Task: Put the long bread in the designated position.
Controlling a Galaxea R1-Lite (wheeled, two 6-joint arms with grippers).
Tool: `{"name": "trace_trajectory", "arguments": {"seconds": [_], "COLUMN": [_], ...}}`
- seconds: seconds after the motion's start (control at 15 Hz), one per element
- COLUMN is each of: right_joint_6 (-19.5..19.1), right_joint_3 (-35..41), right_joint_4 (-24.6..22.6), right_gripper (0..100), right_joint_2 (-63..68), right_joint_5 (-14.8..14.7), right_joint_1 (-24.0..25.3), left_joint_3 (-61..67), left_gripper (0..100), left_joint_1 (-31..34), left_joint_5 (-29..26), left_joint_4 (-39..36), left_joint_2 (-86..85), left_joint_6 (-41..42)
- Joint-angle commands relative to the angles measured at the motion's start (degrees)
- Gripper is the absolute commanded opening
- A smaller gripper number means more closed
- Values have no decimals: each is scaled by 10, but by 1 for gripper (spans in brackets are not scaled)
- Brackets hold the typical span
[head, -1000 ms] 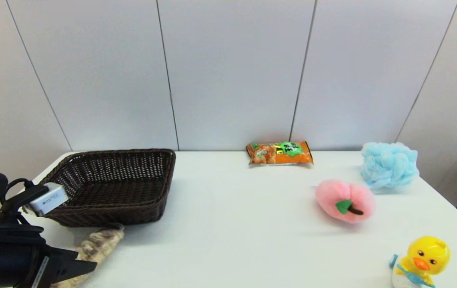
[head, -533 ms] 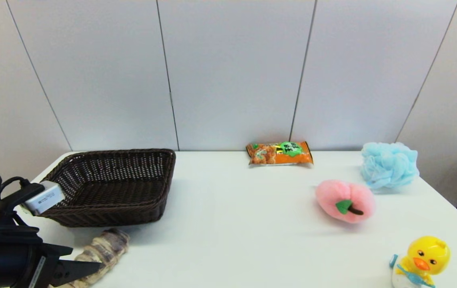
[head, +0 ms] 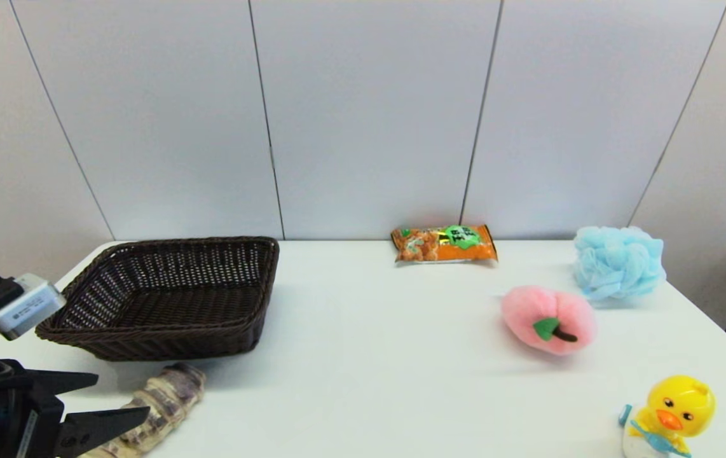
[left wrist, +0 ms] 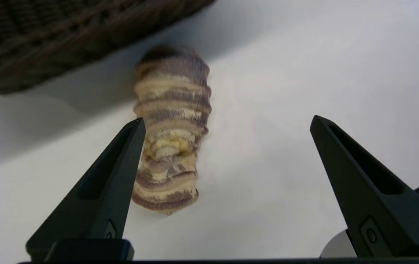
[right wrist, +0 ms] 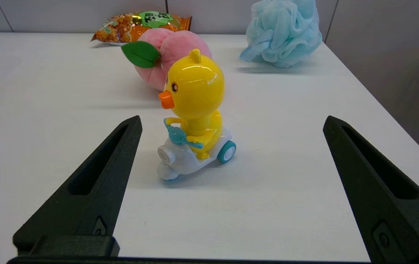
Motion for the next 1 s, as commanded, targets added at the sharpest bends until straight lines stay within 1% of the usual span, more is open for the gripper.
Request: {"name": "trace_trajectory", "arguments": {"seconds": [0.07, 0.33, 0.4, 0.53, 0.73, 0.93, 1.0], "right_joint_6": [0, 0, 0, 0, 0, 0, 0], "right_joint_3": [0, 0, 0, 0, 0, 0, 0], "right_joint_4": [0, 0, 0, 0, 0, 0, 0], "right_gripper": [100, 100, 100, 100, 100, 100, 100], "right_joint_2": [0, 0, 0, 0, 0, 0, 0], "right_joint_5": [0, 0, 0, 0, 0, 0, 0], "right_joint_1": [0, 0, 0, 0, 0, 0, 0], "left_joint_3": [2, 2, 3, 12, 26, 42, 49], "left_gripper": [100, 100, 100, 100, 100, 100, 100], "left_joint_1": [3, 33, 41, 42, 42, 44, 47], "left_joint_5": [-1, -1, -1, 6, 42, 52, 69], "left_joint_4": [-69, -169, -188, -197, -201, -223, -223], "left_joint_2": [-104, -176, -189, -230, -258, -293, -295], "left_joint_6": [-4, -9, -30, -97, -143, -224, -226]}}
